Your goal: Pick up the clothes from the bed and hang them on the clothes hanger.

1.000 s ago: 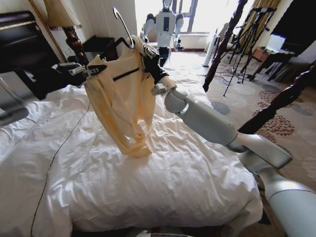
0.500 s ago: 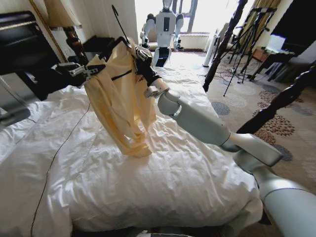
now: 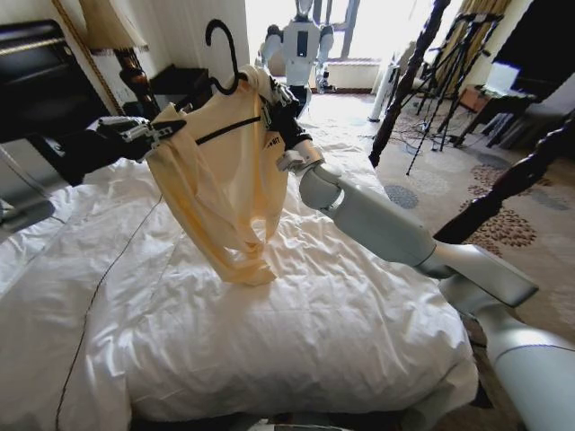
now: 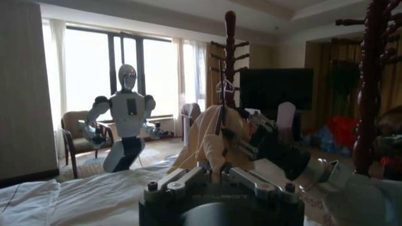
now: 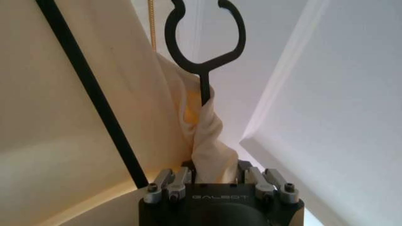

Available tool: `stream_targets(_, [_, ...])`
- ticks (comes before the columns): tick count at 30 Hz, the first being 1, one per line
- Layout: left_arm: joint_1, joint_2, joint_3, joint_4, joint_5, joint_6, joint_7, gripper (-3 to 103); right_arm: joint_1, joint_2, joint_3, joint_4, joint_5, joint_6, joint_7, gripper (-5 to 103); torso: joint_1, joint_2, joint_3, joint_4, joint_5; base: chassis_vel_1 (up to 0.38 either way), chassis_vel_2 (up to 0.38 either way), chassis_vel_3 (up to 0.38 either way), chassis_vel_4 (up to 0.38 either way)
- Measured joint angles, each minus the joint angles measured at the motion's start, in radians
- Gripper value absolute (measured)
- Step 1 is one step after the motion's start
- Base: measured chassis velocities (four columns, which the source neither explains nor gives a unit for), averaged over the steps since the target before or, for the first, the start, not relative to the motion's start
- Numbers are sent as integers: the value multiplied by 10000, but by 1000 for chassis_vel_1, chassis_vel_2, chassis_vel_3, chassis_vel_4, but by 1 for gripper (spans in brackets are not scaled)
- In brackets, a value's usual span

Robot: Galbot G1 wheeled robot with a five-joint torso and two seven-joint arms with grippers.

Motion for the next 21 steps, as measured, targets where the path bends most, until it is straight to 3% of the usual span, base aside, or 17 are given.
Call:
stream_targets(4, [-6,-12,0,80,31,-19,10,4,-26,-29,-112,144,67,9,27,52,0,0,0,0,1,0,0,0,0])
stream_targets(11, [44,-177,27,228,277,-98,113,4,89,153,-337,517,403,-138,168,84,0,0,0,3,-4,0,0,0,0])
stream_targets(13, [46,-183,27,248,300,-103,150,4,95,146,-349,551,445,-157,175,84,0,0,0,3,-4,0,0,0,0])
stream_targets(16, [49,-198,32,518,755,-268,743,4,200,-258,-533,1500,1758,-685,308,98,1,0,0,3,-2,0,0,0,0])
stream_targets(17, [49,-198,32,518,755,-268,743,4,200,-258,-533,1500,1758,-685,308,98,1,0,0,3,-2,0,0,0,0])
stream_targets(20, [52,-200,71,745,1097,-430,1157,4,295,-999,-637,2886,3437,-1306,417,100,0,0,0,1,1,0,0,0,0])
stream_targets(21, [52,-200,71,745,1097,-430,1157,4,295,-999,-637,2886,3437,-1306,417,100,0,0,0,1,1,0,0,0,0])
